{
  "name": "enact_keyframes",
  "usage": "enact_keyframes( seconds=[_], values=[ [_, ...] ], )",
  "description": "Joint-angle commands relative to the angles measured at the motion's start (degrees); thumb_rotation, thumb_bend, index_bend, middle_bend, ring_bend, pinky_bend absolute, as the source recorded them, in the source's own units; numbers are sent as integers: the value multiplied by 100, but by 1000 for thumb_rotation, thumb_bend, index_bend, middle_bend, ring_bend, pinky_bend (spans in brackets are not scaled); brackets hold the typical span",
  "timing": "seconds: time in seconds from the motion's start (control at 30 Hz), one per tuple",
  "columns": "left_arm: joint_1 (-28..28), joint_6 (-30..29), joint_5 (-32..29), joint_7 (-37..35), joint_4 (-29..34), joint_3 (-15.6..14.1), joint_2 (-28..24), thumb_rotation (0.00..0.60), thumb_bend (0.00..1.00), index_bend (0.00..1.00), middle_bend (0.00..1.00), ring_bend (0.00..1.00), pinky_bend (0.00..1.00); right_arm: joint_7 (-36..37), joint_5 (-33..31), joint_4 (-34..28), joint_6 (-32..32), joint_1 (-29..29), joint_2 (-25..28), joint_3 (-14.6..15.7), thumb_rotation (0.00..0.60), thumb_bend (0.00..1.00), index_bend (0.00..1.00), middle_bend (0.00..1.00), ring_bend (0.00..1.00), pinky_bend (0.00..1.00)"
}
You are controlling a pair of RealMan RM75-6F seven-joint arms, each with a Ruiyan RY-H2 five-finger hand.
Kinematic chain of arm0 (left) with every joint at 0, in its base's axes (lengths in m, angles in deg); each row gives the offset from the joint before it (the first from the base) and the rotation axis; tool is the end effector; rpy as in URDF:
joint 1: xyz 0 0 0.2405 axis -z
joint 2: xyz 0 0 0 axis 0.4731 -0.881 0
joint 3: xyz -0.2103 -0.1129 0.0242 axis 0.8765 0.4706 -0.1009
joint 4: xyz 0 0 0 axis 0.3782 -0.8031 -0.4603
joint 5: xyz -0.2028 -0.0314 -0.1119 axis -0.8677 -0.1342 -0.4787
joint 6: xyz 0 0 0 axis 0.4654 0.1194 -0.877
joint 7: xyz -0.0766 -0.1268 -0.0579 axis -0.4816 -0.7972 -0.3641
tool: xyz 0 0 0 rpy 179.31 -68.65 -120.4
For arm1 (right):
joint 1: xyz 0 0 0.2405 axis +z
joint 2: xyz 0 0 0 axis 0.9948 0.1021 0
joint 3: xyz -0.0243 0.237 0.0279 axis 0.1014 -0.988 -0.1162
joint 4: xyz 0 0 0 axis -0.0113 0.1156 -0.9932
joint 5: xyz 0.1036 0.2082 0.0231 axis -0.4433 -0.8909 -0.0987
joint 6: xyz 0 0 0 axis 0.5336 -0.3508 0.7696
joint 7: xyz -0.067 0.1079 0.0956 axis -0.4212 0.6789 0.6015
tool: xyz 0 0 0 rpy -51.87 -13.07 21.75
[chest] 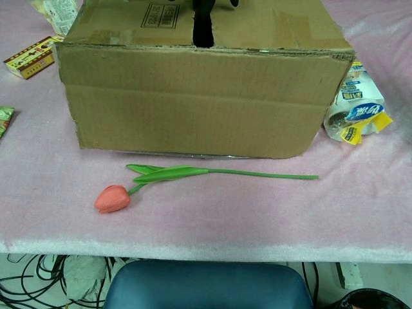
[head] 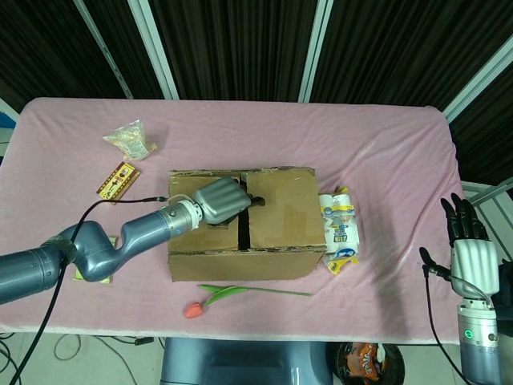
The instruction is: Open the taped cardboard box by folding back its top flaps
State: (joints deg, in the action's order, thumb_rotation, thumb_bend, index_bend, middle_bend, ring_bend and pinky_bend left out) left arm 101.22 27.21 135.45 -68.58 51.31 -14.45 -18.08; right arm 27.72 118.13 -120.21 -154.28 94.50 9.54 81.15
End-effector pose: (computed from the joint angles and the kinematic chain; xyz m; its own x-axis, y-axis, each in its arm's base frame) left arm 0.0185 0.3990 0.0092 0.7876 0.2458 0.5651 0.4945 -0.7992 -0.3416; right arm -0.2741 -0.2433 0.1251 0.3415 0.2556 0.9044 -0.9339 -0.0163 0.3572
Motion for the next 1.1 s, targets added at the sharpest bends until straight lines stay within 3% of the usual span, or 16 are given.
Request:
enact_keyframes(
  seconds=[0.03,0.23,0.57,1.1],
  values=[
    [71,-37,-83,55,-65,-50,117,600,891,159,337,287,320,18,3,-12,12,-13,-2,-13,600,288,0,0,0,226],
    [239,29,-260,169,-94,-169,173,600,895,160,340,287,321,38,21,-16,42,-36,1,-50,600,289,0,0,0,226],
    [492,108,-468,312,-184,-317,144,600,1000,171,371,301,331,42,51,-13,92,-65,-18,-83,600,289,0,0,0,226],
    [645,-14,200,621,-138,-564,158,600,1000,180,377,301,323,130,78,-34,144,-98,-22,-142,600,289,0,0,0,226]
  ],
)
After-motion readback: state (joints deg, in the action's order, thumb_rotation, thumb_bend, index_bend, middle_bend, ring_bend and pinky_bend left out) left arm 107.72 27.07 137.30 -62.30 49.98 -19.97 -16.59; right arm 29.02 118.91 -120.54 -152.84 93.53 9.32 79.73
